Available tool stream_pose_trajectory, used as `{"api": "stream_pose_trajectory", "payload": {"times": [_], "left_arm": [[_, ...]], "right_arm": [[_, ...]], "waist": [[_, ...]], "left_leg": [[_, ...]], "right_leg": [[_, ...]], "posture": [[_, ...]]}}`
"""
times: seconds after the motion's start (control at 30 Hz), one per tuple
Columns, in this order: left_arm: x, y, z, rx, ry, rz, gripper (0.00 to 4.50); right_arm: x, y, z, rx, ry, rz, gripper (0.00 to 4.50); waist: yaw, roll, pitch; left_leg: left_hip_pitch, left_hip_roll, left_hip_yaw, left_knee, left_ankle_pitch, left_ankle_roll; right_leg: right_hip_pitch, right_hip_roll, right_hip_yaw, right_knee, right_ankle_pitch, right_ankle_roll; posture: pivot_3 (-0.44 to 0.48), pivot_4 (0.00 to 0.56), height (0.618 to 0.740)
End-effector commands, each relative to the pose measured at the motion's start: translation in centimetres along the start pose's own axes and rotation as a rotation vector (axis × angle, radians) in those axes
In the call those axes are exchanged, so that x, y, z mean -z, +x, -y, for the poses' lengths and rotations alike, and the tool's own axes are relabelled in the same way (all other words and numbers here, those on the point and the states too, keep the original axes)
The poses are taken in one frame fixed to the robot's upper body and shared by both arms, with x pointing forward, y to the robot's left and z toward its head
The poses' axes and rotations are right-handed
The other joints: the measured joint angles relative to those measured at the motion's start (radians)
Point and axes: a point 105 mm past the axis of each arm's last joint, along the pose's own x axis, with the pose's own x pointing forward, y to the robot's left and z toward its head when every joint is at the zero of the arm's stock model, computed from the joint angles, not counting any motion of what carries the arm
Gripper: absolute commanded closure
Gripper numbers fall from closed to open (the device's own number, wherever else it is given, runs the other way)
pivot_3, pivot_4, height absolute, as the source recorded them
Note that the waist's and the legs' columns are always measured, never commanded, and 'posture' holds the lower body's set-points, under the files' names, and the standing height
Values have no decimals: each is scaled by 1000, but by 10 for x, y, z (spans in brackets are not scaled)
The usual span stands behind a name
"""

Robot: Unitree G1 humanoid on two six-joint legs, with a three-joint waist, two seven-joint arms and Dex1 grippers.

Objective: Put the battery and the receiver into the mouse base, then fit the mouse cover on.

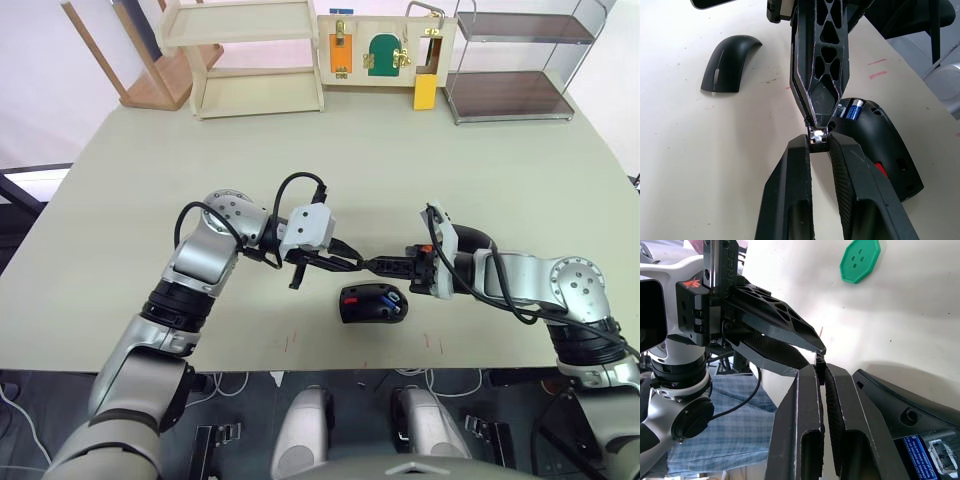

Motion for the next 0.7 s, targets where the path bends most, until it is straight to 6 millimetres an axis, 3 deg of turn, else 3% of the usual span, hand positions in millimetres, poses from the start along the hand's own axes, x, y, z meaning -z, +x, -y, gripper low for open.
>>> {"api": "stream_pose_trajectory", "payload": {"times": [0.03,0.2,0.23,0.27,0.3,0.4,0.47,0.53,0.7], "left_arm": [[-11,-2,-1,1,50,17,4391],[-11,-2,-1,4,40,21,4391],[-11,-2,-1,3,41,21,3377],[-11,-3,-1,0,43,20,3377],[-10,-3,-2,-2,43,18,2664],[-9,-4,-3,-9,44,14,1649],[-8,-5,-3,-15,46,11,663],[-7,-6,-4,-18,46,10,100],[-5,-8,-2,-30,19,23,100]], "right_arm": [[-3,-2,-14,-56,-30,10,4313],[-3,-2,-15,-61,-30,16,4313],[-3,-3,-15,-62,-30,16,4500],[-3,-3,-15,-63,-31,16,4500],[-3,-3,-15,-64,-32,16,4500],[-3,-6,-14,-65,-34,21,4500],[-3,-8,-14,-66,-38,25,4500],[-2,-10,-14,-67,-43,27,4500],[-1,-25,-14,-57,-92,35,4500]], "waist": [[0,0,0],[0,0,0],[0,0,0],[0,0,0],[0,0,0],[0,0,0],[0,0,0],[0,0,0],[1,0,0]], "left_leg": [[0,0,0,0,0,0],[0,0,0,0,0,0],[0,0,0,0,0,0],[0,0,0,0,0,0],[0,0,0,0,0,0],[0,0,0,0,0,0],[0,0,0,0,0,0],[0,0,0,0,0,0],[0,0,0,0,0,0]], "right_leg": [[0,0,0,0,0,0],[0,0,0,0,0,0],[0,0,0,0,0,0],[0,0,0,0,0,0],[0,0,0,0,0,0],[0,0,0,0,0,0],[0,0,0,0,0,0],[0,0,0,0,0,0],[0,0,0,0,0,0]], "posture": [[0,150,740],[0,150,740],[0,150,740],[0,150,740],[0,150,740],[0,150,740],[0,150,740],[0,150,740],[0,150,740]]}}
